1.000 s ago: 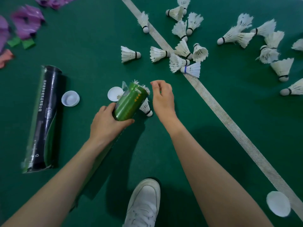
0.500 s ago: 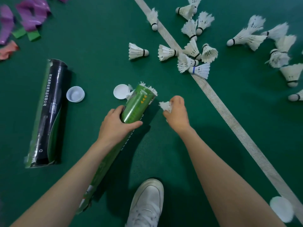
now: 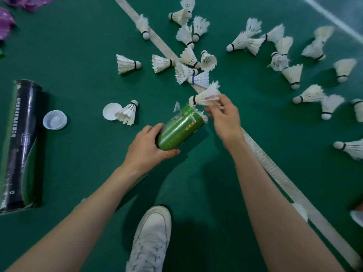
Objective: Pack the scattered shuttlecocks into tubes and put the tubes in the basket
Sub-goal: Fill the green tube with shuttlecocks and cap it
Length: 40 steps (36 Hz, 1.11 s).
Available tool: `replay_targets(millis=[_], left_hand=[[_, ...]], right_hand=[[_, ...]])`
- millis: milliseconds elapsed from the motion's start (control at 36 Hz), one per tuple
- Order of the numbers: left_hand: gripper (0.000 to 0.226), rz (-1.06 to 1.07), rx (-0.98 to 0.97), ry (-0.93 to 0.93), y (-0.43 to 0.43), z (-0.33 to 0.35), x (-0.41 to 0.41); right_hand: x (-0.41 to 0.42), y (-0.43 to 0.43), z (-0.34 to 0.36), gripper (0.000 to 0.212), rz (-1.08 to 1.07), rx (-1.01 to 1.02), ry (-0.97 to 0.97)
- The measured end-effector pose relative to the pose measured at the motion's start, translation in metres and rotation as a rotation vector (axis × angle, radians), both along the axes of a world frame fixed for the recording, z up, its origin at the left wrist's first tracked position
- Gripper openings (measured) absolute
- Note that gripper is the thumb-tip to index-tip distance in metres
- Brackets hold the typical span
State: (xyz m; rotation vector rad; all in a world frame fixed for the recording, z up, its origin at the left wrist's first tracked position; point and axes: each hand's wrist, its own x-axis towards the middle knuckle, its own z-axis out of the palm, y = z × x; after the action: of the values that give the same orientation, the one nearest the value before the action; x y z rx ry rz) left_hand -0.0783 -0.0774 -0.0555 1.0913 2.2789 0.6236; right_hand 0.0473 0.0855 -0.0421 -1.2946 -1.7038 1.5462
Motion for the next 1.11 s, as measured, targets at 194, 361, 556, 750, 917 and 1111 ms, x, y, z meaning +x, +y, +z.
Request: replay_targets(millis=[194, 361, 556, 750, 917, 1111], left_hand=[[0.080, -0.014, 0.009, 0.003, 0.006, -0.004, 0.013], [0.086, 0.005, 0.005, 0.007, 0.011, -0.005, 0.012], [0.087, 0.012, 0.004, 0.012, 0.015, -0.006, 0.011], [0.087, -0.064, 0.035, -0.002, 0.021, -0.007, 0.015], [0.083, -0.069, 0.046, 0.008, 0.029, -0.006, 0.012], [0.083, -0.032, 0.081, 0.009, 0.034, -0.008, 0.008]], right_hand=[[0.023, 0.005, 0.006, 0.020, 0.043, 0.108, -0.050], [0.036, 0.012, 0.010, 0.023, -0.132, 0.042, 0.079], [0.046, 0.020, 0.009, 0.027, -0.023, -0.299, 0.165], [0.041, 0.029, -0.003, 0.025, 0.071, -0.094, -0.122], [0.032, 0.031, -0.004, 0.041, 0.110, 0.128, -0.276], [0.021, 0.020, -0.006, 0.033, 0.146, 0.018, -0.002]])
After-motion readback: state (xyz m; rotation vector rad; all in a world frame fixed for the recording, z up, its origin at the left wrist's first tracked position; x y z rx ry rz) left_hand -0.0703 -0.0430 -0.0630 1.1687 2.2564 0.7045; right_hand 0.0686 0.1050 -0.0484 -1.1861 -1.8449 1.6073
